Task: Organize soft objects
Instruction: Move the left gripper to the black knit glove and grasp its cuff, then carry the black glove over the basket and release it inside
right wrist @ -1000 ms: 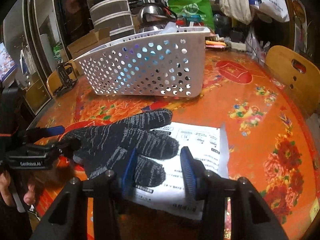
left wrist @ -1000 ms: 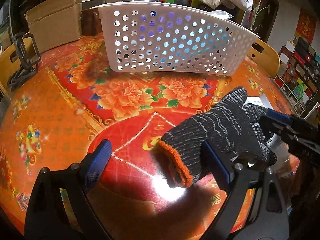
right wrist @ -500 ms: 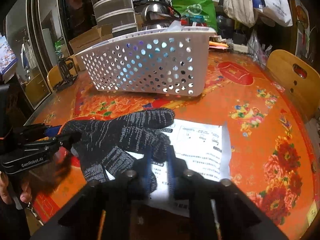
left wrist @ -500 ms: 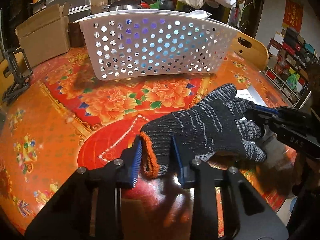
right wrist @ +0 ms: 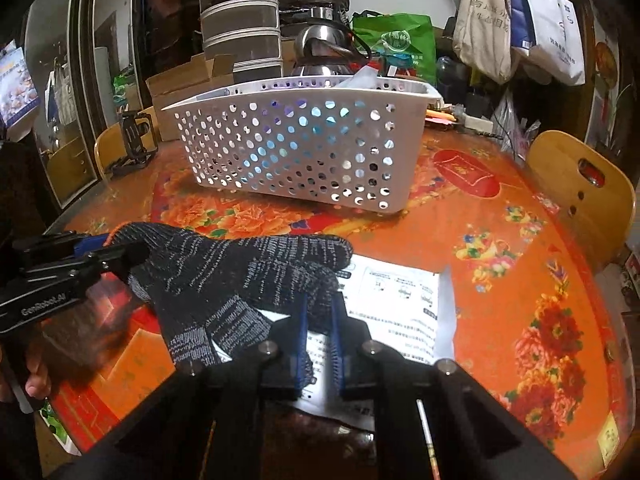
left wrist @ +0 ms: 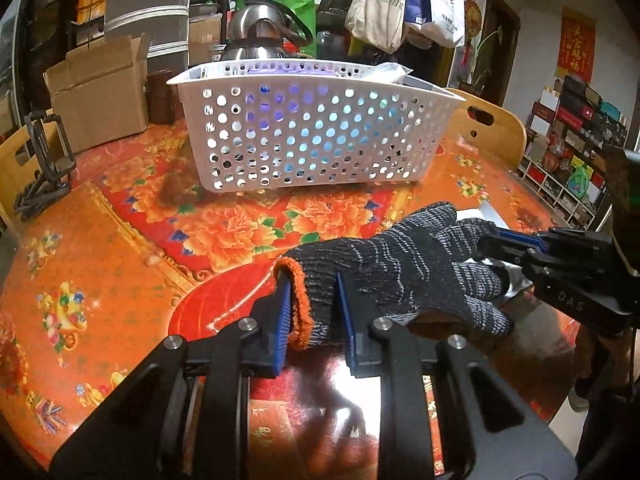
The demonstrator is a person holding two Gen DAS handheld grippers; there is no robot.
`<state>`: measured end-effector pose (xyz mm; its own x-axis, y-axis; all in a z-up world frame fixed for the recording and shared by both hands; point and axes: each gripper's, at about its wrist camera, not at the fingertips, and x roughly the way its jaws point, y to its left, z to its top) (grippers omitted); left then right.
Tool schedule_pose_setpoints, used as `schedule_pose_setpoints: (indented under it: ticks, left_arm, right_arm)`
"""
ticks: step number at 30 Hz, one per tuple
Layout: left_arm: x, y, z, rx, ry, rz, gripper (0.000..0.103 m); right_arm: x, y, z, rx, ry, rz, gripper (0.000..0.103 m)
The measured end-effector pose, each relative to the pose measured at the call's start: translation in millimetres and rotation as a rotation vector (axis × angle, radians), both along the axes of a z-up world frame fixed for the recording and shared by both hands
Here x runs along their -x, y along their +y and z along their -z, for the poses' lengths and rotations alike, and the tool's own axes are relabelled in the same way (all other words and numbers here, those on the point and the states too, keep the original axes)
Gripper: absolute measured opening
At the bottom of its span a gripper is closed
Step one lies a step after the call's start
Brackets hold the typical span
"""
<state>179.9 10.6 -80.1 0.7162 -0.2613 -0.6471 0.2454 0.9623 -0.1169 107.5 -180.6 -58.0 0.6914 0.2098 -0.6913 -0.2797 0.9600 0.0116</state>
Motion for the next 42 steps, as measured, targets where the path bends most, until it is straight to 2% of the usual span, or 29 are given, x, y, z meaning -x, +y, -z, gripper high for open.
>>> schedule_pose_setpoints:
  ticks: [10,15,19,26,33,42]
  left_arm:
    - [9.1,0.6,-5.4,0.007,-0.042,0.007,0.020]
    - [9.7,2.3,-6.1,0.012,-0.051,0.004,0.020]
    - [11.3,8.9,-8.2,0.050,-0.063,-0.006,0.020]
    - [12.9,14.2,-18.4,0.105,-0.070,-0.015,0.020]
    - [21.3,14.1,-53.4,0.123,-0.120,-0.014,0.020]
    - [21.4,11.3,-105.1,0.114,-0.182,-0.010,0.019]
  right_arm:
    - [9.3,5.1,-5.5,0.039,-0.065,-0.007,0.009]
    - [10.3,1.0,-8.1,-0.004,-0.073,-0.015,0.009]
    - [11.3,1.5,-12.5,-0.022,-0.084,-0.028,0.009]
    - [15.3,-1.3,-39.6,-0.053,-0.124,-0.043,0.009]
    - [17.3,-6.2,-61.3,-0.087,-0.142,-0.057,0.009]
    - [18.0,-6.2,-111.6,-0.073,-0.212,-0.079,0.009]
